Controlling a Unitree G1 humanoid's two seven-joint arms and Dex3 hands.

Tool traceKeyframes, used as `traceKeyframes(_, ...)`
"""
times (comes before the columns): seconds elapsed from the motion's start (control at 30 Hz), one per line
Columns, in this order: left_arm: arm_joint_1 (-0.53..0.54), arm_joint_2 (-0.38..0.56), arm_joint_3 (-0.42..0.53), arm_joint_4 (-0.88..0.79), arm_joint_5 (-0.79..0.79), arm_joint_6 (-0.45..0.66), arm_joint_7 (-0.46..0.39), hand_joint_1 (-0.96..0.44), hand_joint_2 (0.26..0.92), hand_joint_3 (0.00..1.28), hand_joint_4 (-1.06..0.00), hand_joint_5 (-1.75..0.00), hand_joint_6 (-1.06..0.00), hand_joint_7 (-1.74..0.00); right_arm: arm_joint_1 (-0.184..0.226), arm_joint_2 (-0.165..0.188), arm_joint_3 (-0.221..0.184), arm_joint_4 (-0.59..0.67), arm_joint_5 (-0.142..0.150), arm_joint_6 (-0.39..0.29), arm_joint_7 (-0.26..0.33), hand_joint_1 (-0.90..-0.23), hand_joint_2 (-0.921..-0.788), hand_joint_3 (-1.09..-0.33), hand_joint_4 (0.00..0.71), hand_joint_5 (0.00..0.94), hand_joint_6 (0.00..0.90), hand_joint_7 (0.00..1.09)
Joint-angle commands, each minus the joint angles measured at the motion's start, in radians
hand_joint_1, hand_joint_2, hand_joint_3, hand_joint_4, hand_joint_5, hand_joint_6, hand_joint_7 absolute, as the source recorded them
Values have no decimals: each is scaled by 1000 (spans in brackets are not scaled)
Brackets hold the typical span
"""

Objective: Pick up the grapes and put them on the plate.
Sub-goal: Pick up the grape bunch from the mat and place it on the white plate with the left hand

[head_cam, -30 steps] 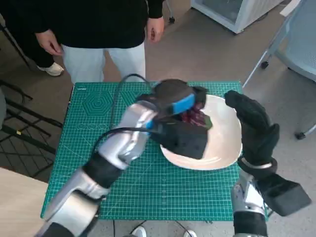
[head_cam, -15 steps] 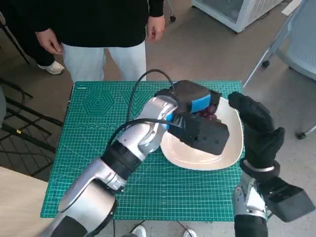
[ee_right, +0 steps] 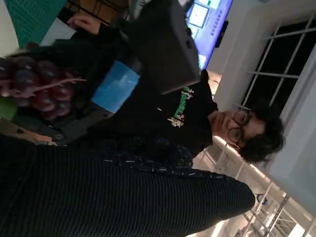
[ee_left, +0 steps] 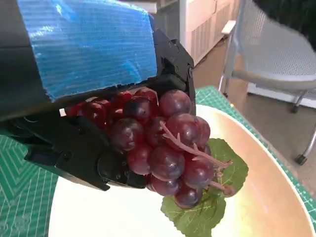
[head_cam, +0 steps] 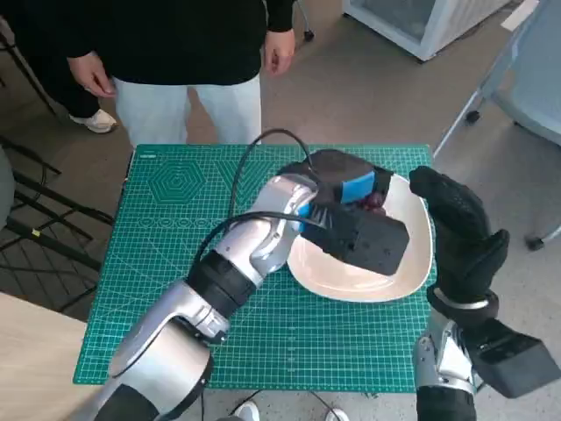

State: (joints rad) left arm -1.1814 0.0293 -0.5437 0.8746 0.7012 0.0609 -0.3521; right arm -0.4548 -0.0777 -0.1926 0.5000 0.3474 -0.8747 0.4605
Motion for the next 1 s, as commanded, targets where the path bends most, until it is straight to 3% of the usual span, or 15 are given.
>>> traceKeyframes(0.03,-43,-19,7,15,-15,23,-3,1,921,213,-487,-1364,-489,-1336,23,3,1,-1,-8,15,-14,-700,-921,-668,348,0,198,274)
traceKeyframes(0.13,-41,-26,18,20,-33,38,-21,20,916,227,-482,-1375,-462,-1307,22,4,2,0,-8,16,-16,-700,-921,-669,347,0,198,274)
traceKeyframes(0.17,-39,-29,22,22,-41,42,-30,65,899,253,-493,-1380,-435,-1181,22,4,3,0,-9,16,-16,-699,-921,-669,347,0,197,273)
traceKeyframes(0.23,-36,-33,27,27,-55,44,-46,196,844,326,-535,-1381,-368,-758,22,5,4,2,-9,15,-17,-699,-921,-669,346,0,197,273)
traceKeyframes(0.3,-32,-35,26,31,-66,38,-56,214,781,350,-463,-1126,-314,-387,22,5,5,5,-10,14,-17,-699,-921,-670,346,0,197,272)
traceKeyframes(0.37,-27,-34,21,32,-70,31,-64,117,744,274,-273,-641,-270,-197,21,5,5,8,-11,11,-17,-699,-921,-670,345,0,196,272)
traceKeyframes(0.43,-23,-33,16,33,-69,28,-69,36,733,187,-130,-297,-241,-91,20,5,6,13,-11,8,-16,-699,-921,-670,345,0,196,271)
traceKeyframes(0.5,-21,-34,11,37,-68,27,-71,-27,728,134,-68,-140,-227,-43,19,6,6,17,-12,6,-16,-699,-921,-669,346,1,197,270)
traceKeyframes(0.6,-17,-33,7,37,-69,28,-72,-104,732,81,-46,-50,-218,-15,18,6,7,21,-13,3,-14,-699,-921,-667,347,1,199,269)
traceKeyframes(1.0,24,-11,-24,17,-39,17,5,-310,788,38,-16,-1,-212,0,20,6,11,32,-5,-7,-4,-698,-921,-663,348,1,205,260)
